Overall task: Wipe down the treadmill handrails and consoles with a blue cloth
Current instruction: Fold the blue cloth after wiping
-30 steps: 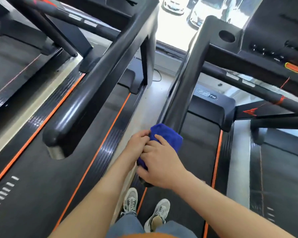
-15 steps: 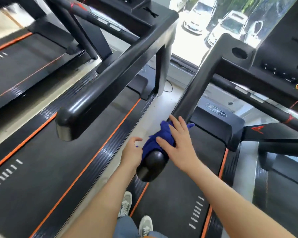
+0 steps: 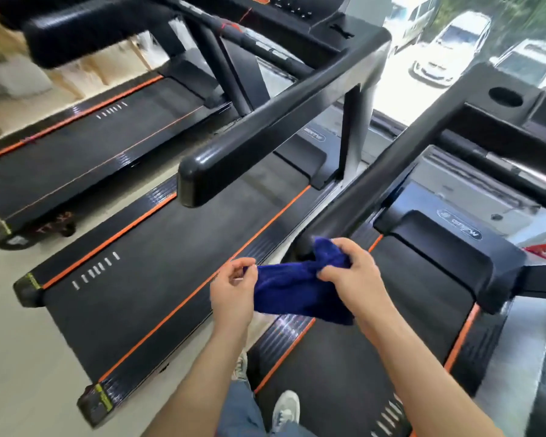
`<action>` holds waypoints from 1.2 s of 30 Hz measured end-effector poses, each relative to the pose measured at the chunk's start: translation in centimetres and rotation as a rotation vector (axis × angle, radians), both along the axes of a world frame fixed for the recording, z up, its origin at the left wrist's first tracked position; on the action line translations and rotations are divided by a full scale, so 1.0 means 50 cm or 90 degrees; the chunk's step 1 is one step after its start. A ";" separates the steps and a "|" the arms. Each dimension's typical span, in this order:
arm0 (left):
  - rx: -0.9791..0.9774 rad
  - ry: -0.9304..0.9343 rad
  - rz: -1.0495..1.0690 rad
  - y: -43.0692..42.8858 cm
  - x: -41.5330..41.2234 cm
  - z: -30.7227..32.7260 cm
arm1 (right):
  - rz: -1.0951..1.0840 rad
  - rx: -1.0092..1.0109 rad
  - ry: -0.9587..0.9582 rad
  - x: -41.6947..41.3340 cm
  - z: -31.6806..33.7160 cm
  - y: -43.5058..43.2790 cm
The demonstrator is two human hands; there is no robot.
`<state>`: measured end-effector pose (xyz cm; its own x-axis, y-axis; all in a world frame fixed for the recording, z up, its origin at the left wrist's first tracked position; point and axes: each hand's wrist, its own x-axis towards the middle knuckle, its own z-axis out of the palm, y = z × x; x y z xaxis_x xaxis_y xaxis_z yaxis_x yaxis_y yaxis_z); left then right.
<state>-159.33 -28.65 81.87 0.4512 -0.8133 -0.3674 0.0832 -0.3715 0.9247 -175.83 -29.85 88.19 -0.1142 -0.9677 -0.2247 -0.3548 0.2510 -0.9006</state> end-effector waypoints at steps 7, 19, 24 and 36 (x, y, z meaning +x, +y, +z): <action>-0.129 0.102 -0.005 0.013 0.140 0.146 | 0.352 0.024 0.150 0.122 0.090 -0.019; -0.140 -0.091 -0.054 0.078 0.526 0.306 | 0.749 0.000 -0.024 0.637 0.117 -0.082; -0.155 -0.116 0.110 0.107 0.723 0.347 | 0.735 -0.078 0.059 0.829 0.099 -0.092; -0.116 -0.251 0.425 0.091 1.076 0.305 | 0.975 0.109 0.058 1.125 0.106 -0.257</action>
